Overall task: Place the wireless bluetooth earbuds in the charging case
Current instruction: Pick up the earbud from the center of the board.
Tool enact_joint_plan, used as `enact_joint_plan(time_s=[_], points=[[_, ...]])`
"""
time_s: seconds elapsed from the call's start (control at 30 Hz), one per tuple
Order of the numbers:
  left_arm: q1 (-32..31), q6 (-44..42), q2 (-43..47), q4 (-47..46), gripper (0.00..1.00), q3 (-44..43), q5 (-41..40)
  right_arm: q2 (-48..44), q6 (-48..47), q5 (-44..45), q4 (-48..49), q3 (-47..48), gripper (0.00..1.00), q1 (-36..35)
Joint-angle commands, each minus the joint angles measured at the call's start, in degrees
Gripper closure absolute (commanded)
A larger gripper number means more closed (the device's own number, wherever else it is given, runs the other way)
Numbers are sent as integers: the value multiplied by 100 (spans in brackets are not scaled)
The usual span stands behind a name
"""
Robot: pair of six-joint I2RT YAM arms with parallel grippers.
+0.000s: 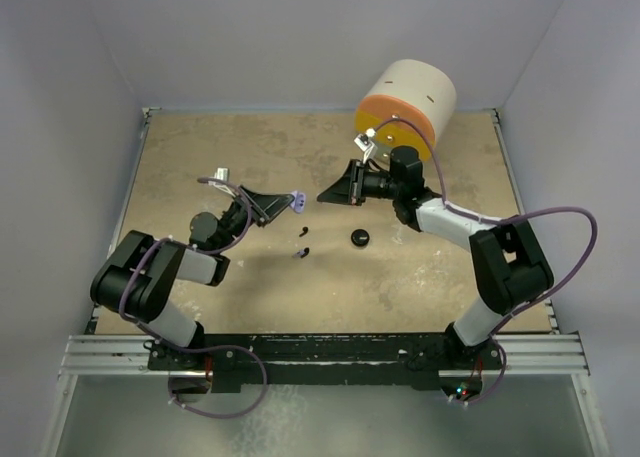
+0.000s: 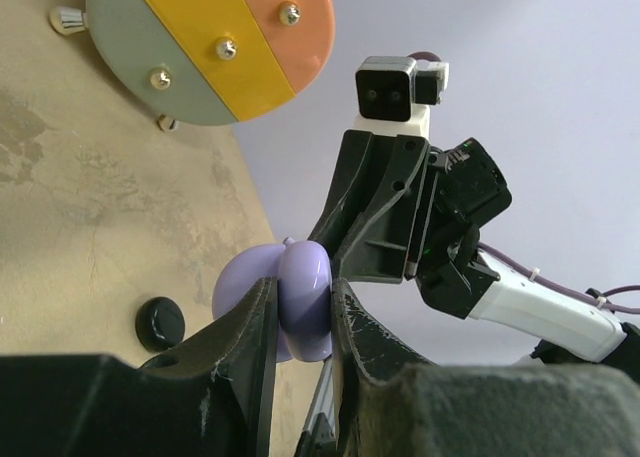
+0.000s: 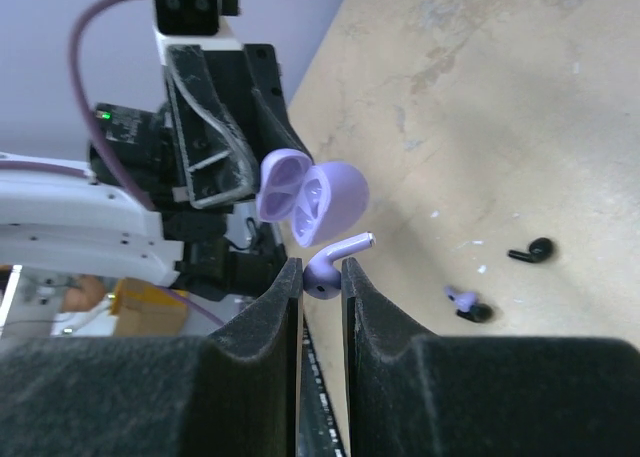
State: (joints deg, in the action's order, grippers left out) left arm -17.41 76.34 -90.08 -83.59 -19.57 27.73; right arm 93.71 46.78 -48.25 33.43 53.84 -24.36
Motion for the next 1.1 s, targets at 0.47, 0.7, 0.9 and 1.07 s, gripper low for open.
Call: enact_joint_plan(time_s=[0.47,0.7,0.9,1.07], points=[[36,312,-290,-1497,100,359,-71,-271,2914,-518,2103,-746,100,63],[17,333,-292,-1495,100,329,-127,-445,3704,-104,2787,-1041,100,63],[-117,345,-282,-1500,100,240,-209,-457,4255,101,3406,-1347,100,63],[-266,319,-302,-1502,100,138,-301,-312,4714,206,4105,-1652,100,63]])
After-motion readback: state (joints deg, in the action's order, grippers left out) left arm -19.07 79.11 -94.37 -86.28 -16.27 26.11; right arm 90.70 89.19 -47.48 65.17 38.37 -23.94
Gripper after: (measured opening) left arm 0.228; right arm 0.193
